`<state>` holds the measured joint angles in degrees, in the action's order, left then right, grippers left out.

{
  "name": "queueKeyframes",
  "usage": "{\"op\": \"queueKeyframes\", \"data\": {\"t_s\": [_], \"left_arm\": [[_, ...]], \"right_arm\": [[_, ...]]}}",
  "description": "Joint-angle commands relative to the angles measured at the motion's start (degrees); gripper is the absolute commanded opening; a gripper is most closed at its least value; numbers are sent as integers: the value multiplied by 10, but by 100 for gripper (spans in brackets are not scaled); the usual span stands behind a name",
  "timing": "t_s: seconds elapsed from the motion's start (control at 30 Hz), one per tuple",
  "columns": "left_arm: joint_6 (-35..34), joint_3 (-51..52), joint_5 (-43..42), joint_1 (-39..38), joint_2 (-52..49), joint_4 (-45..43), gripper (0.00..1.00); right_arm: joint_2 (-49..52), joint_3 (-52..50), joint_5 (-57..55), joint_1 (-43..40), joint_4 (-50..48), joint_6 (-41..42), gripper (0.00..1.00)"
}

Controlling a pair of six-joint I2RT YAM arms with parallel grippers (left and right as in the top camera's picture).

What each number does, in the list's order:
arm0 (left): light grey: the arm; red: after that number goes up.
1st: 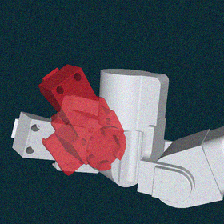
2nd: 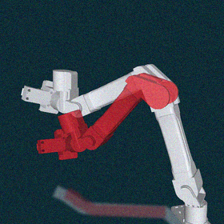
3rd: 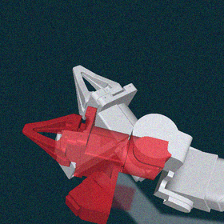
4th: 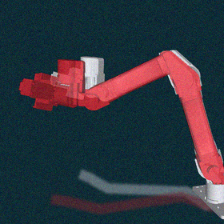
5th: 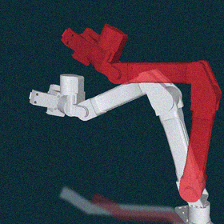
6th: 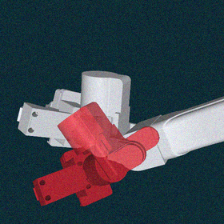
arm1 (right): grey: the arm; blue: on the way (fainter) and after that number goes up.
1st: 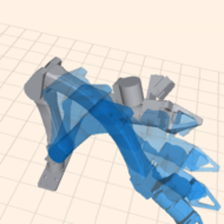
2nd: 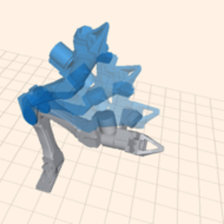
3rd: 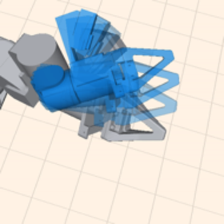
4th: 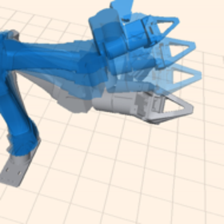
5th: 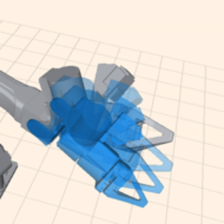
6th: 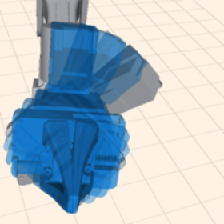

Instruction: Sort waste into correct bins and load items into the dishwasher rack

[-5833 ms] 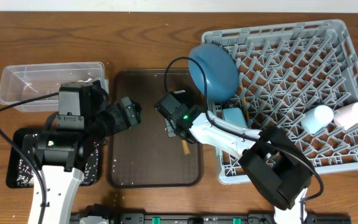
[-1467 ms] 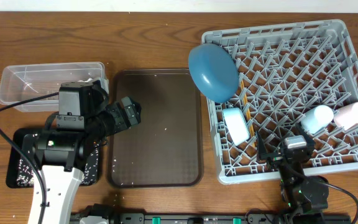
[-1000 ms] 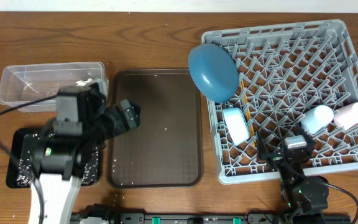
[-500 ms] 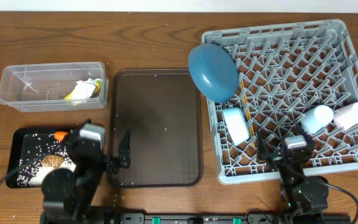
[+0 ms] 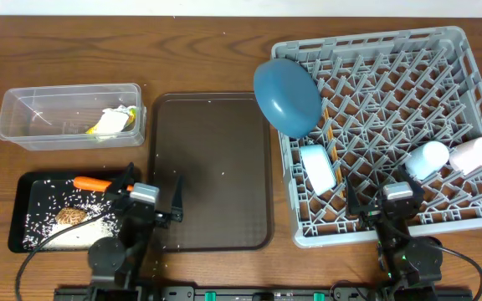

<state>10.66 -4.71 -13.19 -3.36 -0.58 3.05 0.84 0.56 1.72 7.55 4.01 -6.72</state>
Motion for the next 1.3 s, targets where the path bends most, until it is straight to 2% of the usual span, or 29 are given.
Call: {"op": "queueKeyframes", "data": {"t_s": [0.0,1.27], "left_arm": [[9,35,-3,4,5,-11,98],[9,45,0,4,3,-4,98]], "right_arm": [[-5,-2,2,-7,0,-6,99],[-5,-2,2,-7,0,-6,99]]}}
